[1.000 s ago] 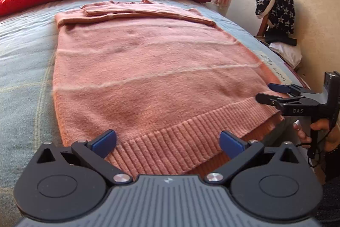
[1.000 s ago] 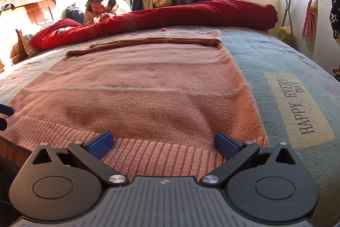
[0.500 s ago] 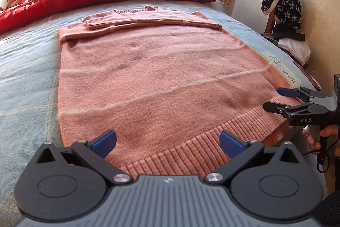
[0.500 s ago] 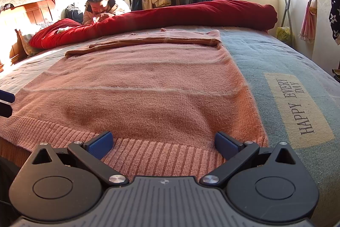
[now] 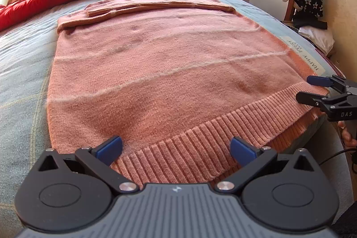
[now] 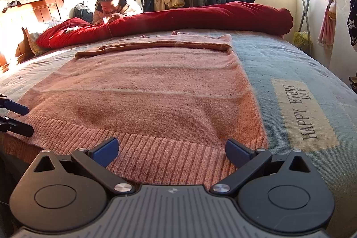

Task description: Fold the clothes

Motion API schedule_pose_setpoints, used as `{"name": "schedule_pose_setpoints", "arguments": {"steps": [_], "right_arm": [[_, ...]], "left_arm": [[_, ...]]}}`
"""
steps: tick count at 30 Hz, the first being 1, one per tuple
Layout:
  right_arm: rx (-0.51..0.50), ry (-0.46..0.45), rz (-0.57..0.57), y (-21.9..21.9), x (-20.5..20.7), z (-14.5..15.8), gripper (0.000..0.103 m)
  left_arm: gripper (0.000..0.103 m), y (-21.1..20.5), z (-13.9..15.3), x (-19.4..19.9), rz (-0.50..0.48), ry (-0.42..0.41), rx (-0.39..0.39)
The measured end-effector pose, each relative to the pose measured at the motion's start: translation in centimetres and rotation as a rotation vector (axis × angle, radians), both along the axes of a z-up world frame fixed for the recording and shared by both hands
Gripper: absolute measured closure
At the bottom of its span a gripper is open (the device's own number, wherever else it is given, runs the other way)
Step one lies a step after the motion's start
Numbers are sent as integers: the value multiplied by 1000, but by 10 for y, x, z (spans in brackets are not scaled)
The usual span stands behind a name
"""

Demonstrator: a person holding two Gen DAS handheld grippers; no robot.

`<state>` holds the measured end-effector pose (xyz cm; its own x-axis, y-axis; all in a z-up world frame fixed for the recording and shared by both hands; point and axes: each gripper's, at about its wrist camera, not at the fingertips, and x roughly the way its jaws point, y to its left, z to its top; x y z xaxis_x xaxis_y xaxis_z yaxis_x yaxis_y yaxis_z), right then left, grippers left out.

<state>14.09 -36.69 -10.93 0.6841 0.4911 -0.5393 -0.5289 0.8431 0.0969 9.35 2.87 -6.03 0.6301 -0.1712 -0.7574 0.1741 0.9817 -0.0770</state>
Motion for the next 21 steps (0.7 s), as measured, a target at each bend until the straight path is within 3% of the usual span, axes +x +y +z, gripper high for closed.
{"name": "schedule_pose_setpoints", "arguments": {"steps": [5,9,12,17,21], "right_arm": [[11,-42,-33,-1,1,11,0],[-29,27,-83,-1,15,-2,0],[11,13,-78,-8,13,-7,0],[6,4,-79,-7,12,-10,0],[-2,-5,-81,-5,10,-11,0]], "left_arm": [[1,0,0,1,8,3,-7],[1,-1,3,0,13,4,-4],[1,-4,9,-1,12,-4,6],[1,-21,25,4,-54,-73,7],[1,-35,18,7,-99,-56,-9]]}}
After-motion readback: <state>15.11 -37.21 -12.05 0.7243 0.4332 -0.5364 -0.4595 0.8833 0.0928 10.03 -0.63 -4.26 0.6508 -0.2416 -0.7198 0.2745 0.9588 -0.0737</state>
